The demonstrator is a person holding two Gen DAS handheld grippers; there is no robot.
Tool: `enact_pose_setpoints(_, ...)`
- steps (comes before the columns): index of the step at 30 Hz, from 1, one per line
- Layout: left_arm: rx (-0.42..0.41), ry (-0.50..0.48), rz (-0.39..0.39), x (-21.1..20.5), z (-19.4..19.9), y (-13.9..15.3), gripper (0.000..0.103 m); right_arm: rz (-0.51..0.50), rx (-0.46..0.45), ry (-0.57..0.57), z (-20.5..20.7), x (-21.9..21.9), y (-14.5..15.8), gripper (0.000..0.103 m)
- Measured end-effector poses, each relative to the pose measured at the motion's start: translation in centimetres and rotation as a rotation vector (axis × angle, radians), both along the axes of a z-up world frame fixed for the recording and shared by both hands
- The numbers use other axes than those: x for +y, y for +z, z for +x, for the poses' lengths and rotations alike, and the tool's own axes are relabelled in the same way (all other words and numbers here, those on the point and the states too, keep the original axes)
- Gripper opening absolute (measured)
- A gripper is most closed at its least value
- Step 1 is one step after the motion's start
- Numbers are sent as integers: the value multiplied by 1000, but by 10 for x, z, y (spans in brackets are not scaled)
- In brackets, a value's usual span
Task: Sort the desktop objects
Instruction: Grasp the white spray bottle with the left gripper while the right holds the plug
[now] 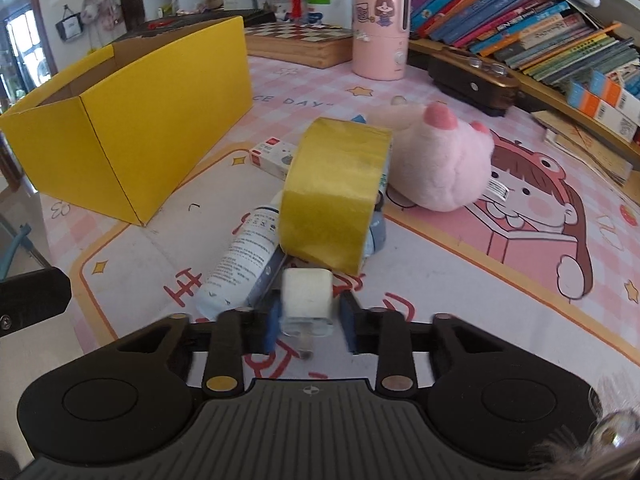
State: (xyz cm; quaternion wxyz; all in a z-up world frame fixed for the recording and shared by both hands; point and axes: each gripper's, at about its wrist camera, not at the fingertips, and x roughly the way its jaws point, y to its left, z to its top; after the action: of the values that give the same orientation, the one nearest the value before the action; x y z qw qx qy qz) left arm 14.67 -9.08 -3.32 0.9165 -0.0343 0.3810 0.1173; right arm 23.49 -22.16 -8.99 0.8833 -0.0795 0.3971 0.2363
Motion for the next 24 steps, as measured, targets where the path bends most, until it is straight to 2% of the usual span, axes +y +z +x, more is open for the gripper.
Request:
enact_pose_setpoints(8, 17, -64, -51, -9, 16, -6, 102, 39, 0, -33, -7, -23, 14, 23)
enact_pose_setpoints(15, 22, -164, -78, -33, 38, -15, 97, 31, -21, -127, -18, -54, 24, 23)
enact_pose_setpoints(19, 56, -218, -73, -48, 60, -26, 83, 32, -13, -172, -20, -72, 25, 24)
enact_pose_setpoints(21, 79, -250, -37, -56, 71, -32, 77, 35, -15, -183, -20, -78, 26, 24)
enact_pose_setpoints(22, 86, -263, -10, -60, 76, -34, 68, 36, -16, -186, -21, -80, 26, 24)
enact_pose_setpoints(23, 91, -270, 8, -63, 80, -36, 63, 36, -17, -188, -21, -81, 27, 24)
enact_pose_setpoints(24, 94, -276, 18, -65, 83, -38, 62, 36, -19, -188, -21, -82, 27, 24)
